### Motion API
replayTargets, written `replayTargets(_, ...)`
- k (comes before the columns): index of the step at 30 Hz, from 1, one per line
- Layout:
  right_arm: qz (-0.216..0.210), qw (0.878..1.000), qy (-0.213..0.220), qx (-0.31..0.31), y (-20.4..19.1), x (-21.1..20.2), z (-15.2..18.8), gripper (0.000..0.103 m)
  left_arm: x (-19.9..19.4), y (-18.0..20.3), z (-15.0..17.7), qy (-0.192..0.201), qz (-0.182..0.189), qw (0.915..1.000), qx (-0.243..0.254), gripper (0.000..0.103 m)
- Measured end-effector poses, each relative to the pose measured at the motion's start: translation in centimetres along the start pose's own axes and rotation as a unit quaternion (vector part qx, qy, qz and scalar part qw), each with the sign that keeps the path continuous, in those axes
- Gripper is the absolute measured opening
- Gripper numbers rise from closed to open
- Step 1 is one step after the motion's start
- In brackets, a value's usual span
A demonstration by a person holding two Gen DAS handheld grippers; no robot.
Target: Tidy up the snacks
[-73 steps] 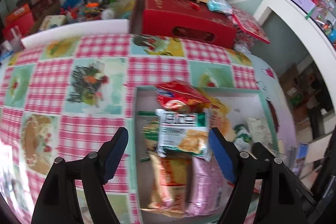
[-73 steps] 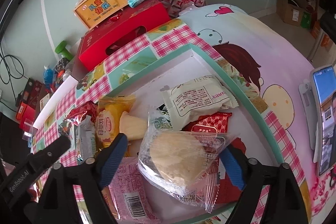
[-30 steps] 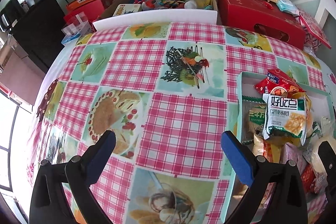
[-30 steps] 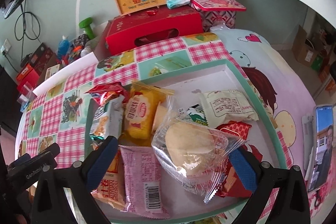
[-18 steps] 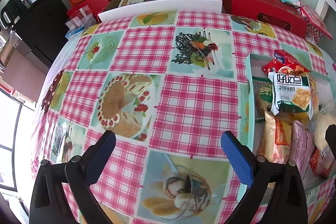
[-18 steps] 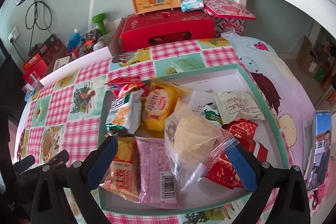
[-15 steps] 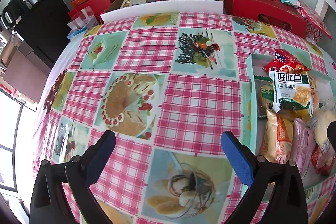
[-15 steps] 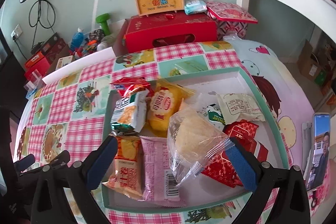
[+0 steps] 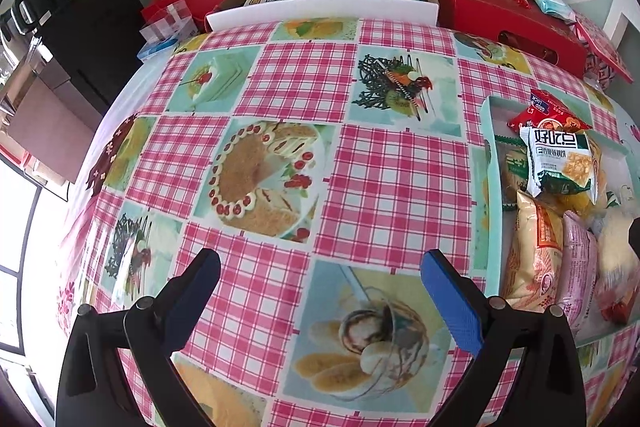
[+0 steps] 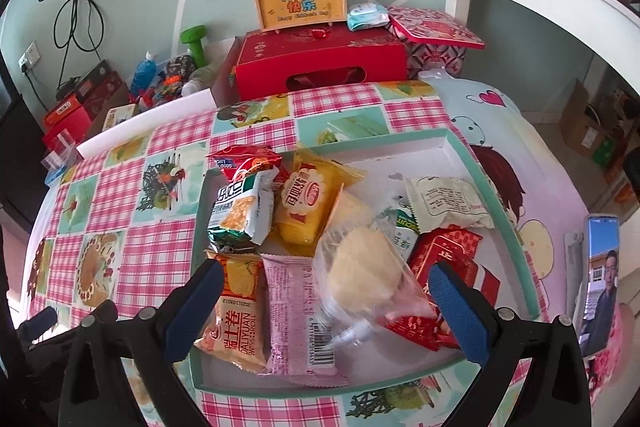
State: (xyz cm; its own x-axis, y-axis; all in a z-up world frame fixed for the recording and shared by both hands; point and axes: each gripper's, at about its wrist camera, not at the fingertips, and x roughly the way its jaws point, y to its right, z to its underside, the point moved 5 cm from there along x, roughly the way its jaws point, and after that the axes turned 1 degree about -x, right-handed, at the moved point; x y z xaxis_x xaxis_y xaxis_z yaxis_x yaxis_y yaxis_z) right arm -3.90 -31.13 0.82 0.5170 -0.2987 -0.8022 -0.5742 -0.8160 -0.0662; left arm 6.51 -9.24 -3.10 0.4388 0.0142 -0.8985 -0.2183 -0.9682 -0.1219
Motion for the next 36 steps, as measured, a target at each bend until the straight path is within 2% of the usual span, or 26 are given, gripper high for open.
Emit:
replayTargets(11, 0.004, 1.0, 0.012, -0.021, -1.5, -1.6, 1.1, 0.103, 0.1, -2.1, 2.0, -0.007, 0.002, 0.9999, -0.012, 0.1)
replayTargets(23, -0.008, 0.998, -0.005, -0.058, -4.1, -2.3, 6.2, 0.103, -0.3, -3.8, 4.2, -0.009, 0.015, 0.9998, -0.013, 0.1)
replayTargets(36, -0.02, 0.998, -0.018, -0.063, -4.7, -2.1, 9.2, 0.103, 0.0, -5.4, 7.1, -0.026, 0.022, 0.9994, -0.007, 0.1)
